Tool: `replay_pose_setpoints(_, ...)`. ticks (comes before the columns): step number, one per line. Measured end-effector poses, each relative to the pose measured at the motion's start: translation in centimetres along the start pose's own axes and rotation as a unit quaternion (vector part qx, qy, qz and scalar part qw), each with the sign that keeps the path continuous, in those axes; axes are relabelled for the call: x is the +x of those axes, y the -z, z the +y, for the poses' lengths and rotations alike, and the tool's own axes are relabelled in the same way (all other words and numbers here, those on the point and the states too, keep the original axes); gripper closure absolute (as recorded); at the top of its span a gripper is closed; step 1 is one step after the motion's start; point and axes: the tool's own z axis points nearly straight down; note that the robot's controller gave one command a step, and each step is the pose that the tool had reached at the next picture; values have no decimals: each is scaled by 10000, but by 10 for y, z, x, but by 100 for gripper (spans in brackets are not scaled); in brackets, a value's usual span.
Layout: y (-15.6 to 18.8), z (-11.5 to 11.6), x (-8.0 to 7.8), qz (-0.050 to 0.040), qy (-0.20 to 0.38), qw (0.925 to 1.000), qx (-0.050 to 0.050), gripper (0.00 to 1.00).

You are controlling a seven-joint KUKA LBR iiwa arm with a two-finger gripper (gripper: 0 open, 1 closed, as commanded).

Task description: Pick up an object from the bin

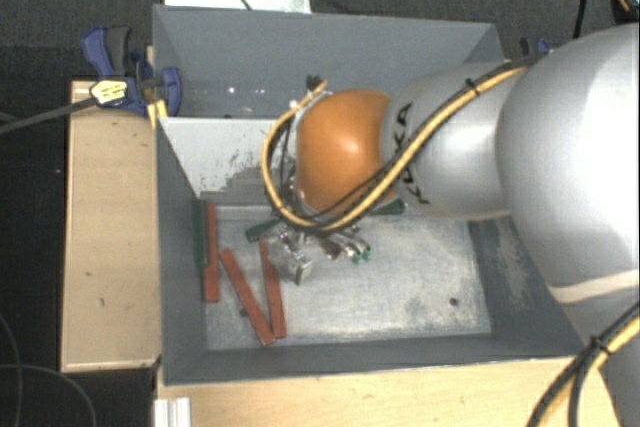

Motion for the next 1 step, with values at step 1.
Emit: replay_pose_setpoints(1,0,0,0,0,-13,10000,-1,0)
